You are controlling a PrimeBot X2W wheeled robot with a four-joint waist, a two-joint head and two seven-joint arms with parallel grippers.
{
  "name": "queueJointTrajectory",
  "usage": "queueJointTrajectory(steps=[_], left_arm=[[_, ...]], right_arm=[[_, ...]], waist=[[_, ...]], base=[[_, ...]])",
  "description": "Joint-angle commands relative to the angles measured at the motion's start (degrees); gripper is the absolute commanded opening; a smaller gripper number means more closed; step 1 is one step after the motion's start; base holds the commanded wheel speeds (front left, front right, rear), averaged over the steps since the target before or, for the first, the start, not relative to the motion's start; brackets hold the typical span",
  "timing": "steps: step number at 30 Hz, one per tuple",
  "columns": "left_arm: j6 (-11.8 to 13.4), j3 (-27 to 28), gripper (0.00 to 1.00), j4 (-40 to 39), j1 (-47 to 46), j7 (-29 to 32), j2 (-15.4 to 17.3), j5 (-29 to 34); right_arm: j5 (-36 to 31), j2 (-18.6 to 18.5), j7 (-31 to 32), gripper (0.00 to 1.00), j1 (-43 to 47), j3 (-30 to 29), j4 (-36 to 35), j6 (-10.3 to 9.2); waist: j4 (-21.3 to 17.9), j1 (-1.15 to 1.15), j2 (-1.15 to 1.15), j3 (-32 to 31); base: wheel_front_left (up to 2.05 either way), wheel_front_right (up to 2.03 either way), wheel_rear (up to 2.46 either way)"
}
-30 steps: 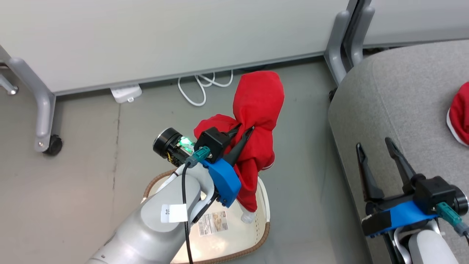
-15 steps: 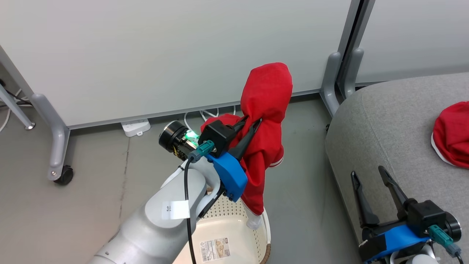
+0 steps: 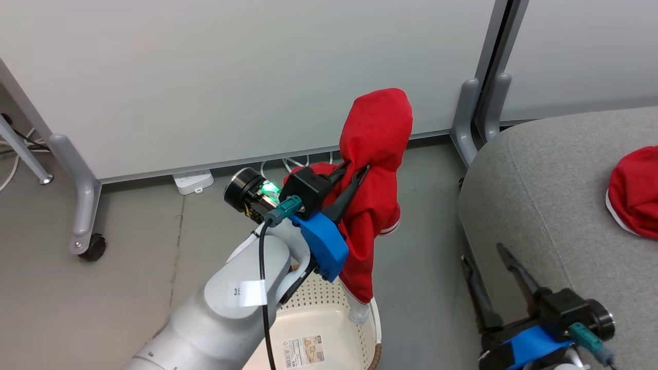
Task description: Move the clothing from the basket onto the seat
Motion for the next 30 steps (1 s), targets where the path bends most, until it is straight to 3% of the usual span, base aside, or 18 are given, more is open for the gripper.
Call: queueJointTrajectory(steps=[1,18,30], left_arm=[[-0.3,0.5,0.00,-0.2,-0.9,-0.3,0.0,0.3],[-0.4,0.5,0.00,-0.5,-1.8,-0.3,-0.3,1.0],[-0.5,0.0,0.00,-0.6,-2.7,-0.3,-0.9,1.0]], right_arm=[[-0.1,-0.4,0.0,1.00,1.1,0.9,0.3,0.01],[1.9,-0.2,0.0,1.00,-4.5,17.5,2.8,0.01],[2.1,0.8,0.0,1.00,-14.8,23.3,8.7,0.01]], waist=[[0.1,0.00,0.00,0.1],[1.3,0.00,0.00,2.0],[2.2,0.00,0.00,3.3]], base=[[0.00,0.00,0.00],[0.00,0.00,0.00],[0.00,0.00,0.00]])
